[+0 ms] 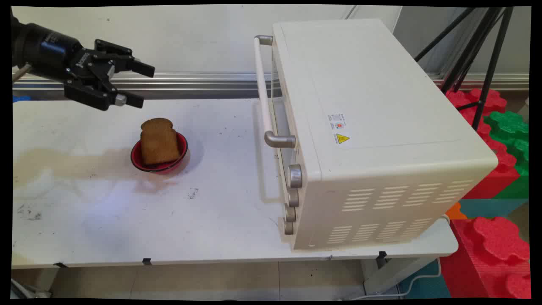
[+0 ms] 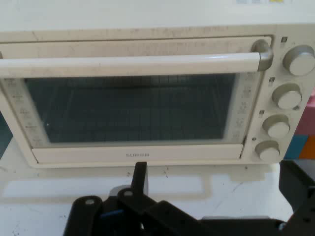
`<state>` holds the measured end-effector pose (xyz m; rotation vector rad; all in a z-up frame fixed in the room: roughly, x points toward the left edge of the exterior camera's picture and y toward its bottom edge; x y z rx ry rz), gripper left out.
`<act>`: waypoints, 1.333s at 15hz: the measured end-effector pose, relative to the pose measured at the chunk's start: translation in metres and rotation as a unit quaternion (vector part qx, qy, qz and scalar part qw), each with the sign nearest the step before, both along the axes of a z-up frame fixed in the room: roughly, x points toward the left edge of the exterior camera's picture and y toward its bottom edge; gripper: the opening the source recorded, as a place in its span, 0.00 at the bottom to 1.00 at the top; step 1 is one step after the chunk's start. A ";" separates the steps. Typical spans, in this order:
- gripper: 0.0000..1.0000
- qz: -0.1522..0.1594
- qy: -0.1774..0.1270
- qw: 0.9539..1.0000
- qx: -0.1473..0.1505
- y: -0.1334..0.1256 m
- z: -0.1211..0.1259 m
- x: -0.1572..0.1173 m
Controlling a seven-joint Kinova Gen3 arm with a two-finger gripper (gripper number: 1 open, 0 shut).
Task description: Open the oven
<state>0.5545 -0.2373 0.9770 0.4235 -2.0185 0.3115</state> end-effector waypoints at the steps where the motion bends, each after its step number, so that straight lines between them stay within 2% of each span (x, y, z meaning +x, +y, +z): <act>1: 1.00 0.002 0.005 1.000 0.000 0.000 0.002 0.000; 7: 1.00 0.011 0.041 0.999 -0.006 -0.006 0.023 -0.002; 12: 1.00 0.015 0.064 0.998 -0.013 -0.017 0.035 -0.015; 20: 1.00 0.007 0.071 0.997 -0.024 -0.052 0.037 -0.063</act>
